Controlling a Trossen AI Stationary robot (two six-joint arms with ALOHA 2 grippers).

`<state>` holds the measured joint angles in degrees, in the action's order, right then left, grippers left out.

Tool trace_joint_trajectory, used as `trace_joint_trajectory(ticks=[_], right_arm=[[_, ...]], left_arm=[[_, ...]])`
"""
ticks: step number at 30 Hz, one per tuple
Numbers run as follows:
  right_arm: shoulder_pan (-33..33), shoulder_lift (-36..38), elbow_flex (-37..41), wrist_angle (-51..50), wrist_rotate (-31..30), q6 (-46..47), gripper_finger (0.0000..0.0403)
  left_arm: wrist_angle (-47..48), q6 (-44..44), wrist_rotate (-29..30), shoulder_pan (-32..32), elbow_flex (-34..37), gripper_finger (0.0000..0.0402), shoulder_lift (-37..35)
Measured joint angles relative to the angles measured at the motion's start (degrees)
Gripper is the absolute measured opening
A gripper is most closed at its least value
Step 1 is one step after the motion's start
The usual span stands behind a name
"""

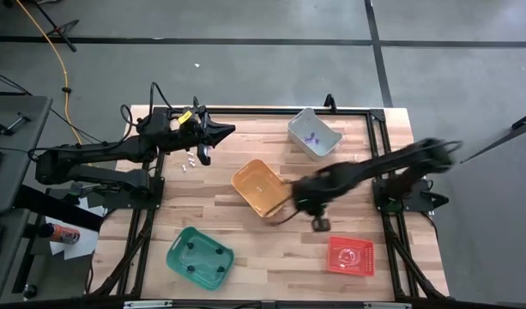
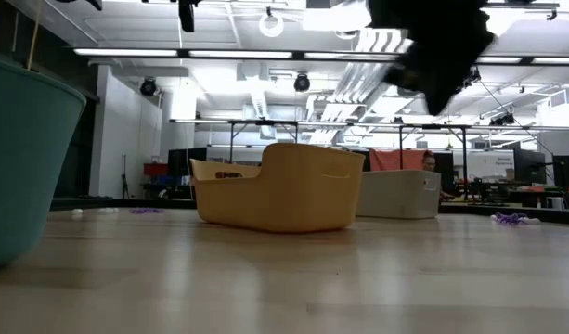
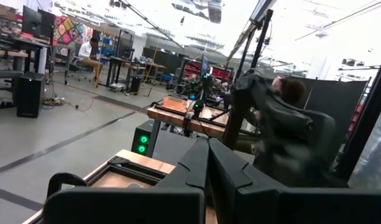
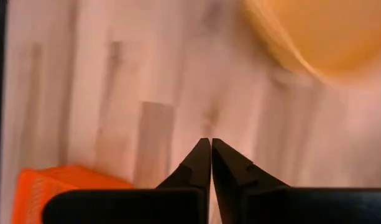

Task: Sort Halloween decoration
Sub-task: Put the white bone toy into the yellow bin

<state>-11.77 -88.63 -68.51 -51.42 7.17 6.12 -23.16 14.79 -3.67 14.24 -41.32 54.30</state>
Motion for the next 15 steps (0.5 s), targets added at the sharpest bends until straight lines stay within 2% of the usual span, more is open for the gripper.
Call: trace_joint_trajectory(ticks=[4, 8, 11, 15], right_arm=[[1.38, 18.33, 16.28, 11.81, -7.43, 9.19, 0.0005], [4.16, 31.35, 26.60, 28.06, -13.59, 11.57, 0.0005], [8.00, 36.14, 31.54, 43.53, -15.14, 9.33, 0.0001], [13.93, 36.20, 32.80, 57.71, -14.09, 6.88, 0.0001]], left_arm=[[0.01, 0.02, 0.11, 0.00, 0.00, 0.0000, 0.03], [0.28, 0.02, 0.09, 0.00, 0.00, 0.0000, 0.04], [0.26, 0.04, 0.09, 0.00, 0.00, 0.0000, 0.04], [0.27, 0.06, 0.09, 0.00, 0.00, 0.0000, 0.04]])
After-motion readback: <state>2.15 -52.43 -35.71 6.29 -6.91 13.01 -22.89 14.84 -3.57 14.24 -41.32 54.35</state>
